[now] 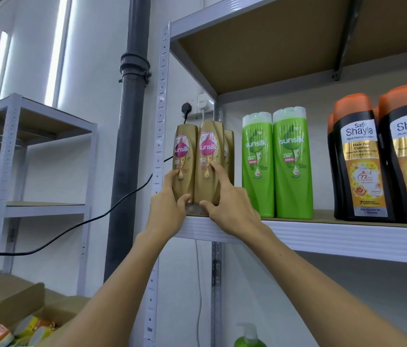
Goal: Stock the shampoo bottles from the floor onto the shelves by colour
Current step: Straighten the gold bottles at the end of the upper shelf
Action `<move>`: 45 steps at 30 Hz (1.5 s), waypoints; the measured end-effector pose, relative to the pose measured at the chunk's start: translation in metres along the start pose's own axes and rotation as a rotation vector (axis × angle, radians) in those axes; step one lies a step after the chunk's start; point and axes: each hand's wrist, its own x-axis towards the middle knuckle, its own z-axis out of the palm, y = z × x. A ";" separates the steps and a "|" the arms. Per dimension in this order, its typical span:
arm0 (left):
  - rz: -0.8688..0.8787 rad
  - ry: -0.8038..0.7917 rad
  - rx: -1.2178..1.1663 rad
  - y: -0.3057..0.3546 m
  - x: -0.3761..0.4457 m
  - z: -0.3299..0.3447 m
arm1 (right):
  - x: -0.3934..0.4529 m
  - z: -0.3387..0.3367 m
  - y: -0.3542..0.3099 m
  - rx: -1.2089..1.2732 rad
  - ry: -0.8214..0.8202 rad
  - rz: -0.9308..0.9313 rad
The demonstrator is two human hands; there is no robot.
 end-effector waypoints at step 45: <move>0.151 -0.253 -0.339 0.131 -0.228 0.022 | -0.256 -0.114 0.070 0.046 0.209 0.077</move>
